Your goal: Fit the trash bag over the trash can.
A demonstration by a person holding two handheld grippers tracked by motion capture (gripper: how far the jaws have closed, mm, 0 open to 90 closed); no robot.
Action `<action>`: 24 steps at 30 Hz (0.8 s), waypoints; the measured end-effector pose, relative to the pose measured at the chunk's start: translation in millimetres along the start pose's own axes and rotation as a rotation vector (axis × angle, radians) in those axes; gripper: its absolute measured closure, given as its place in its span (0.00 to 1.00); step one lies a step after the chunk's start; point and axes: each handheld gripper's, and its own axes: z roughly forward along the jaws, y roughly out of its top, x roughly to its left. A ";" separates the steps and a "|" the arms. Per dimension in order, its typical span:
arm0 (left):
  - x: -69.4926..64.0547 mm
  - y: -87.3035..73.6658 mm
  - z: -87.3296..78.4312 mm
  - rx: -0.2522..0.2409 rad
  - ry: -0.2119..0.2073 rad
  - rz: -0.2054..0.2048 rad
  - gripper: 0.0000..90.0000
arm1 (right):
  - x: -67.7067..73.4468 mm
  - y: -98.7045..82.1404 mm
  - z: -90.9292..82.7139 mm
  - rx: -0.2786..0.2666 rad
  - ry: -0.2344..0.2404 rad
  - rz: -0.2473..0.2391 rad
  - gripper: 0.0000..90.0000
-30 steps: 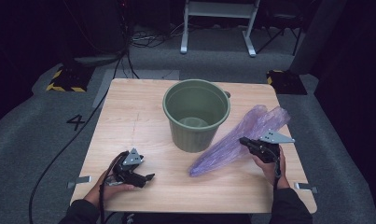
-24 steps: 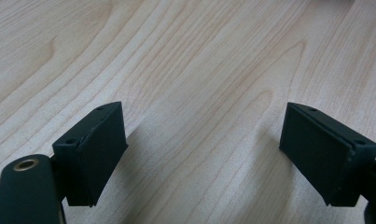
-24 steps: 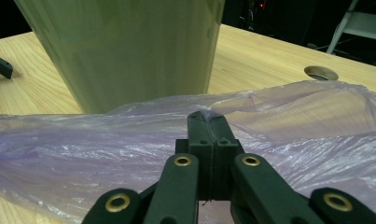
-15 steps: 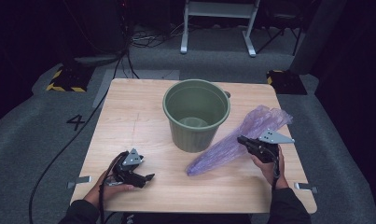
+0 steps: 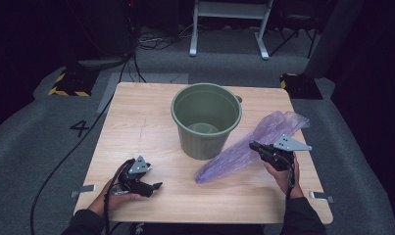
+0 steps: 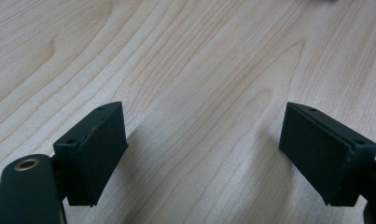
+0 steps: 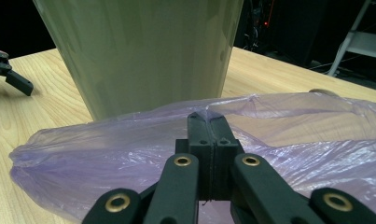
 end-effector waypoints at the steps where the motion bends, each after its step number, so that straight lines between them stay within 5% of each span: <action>1: 0.1 0.0 0.0 -0.001 0.001 0.001 0.16 | 0.4 0.8 -0.7 0.000 -0.002 -0.002 1.00; 24: 0.0 0.3 0.4 -0.001 0.001 0.001 0.16 | 3.3 40.5 -16.4 -0.126 0.019 -0.023 1.00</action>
